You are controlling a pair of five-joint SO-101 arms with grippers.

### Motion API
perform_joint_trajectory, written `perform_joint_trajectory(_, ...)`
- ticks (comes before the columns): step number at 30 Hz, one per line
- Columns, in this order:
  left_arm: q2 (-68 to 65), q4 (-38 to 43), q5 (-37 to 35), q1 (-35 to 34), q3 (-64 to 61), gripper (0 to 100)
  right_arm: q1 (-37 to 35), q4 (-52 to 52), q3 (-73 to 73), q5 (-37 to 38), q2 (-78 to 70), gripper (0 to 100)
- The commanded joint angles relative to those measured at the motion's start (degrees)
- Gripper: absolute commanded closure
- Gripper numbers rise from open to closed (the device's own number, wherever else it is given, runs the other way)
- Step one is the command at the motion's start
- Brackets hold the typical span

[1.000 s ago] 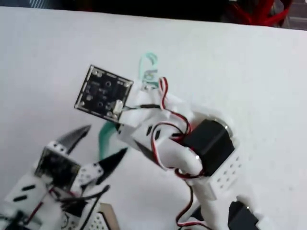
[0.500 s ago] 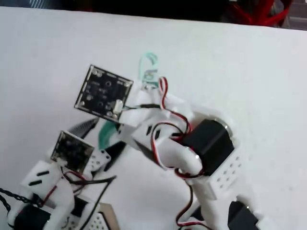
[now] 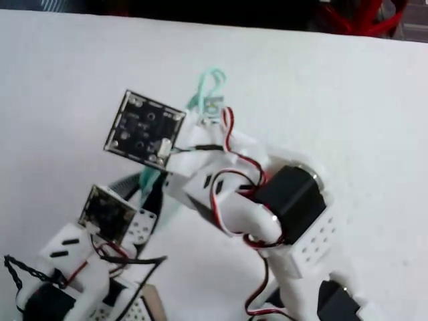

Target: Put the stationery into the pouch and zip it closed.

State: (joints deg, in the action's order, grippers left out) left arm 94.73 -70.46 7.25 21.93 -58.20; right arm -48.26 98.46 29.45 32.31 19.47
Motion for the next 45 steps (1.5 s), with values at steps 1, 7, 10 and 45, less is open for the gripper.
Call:
perform_joint_trajectory(1, 0.0, 0.3, -0.8, 0.8, -0.9, 96, 0.8, -1.6, 1.8, 0.5, 0.9, 98.0)
perform_joint_trajectory(7, 0.0, -0.1, -0.7, 0.8, -1.0, 96, 4.9, -5.1, -0.2, 0.5, 0.8, 98.0)
perform_joint_trajectory(10, 0.0, -0.2, -0.7, 0.7, -1.0, 97, 8.7, -7.4, -3.1, 0.6, 0.9, 98.0)
perform_joint_trajectory(45, 0.0, -0.1, -0.5, 0.5, -3.1, 98, 1.2, -0.5, -14.1, 10.2, 5.1, 75.3)
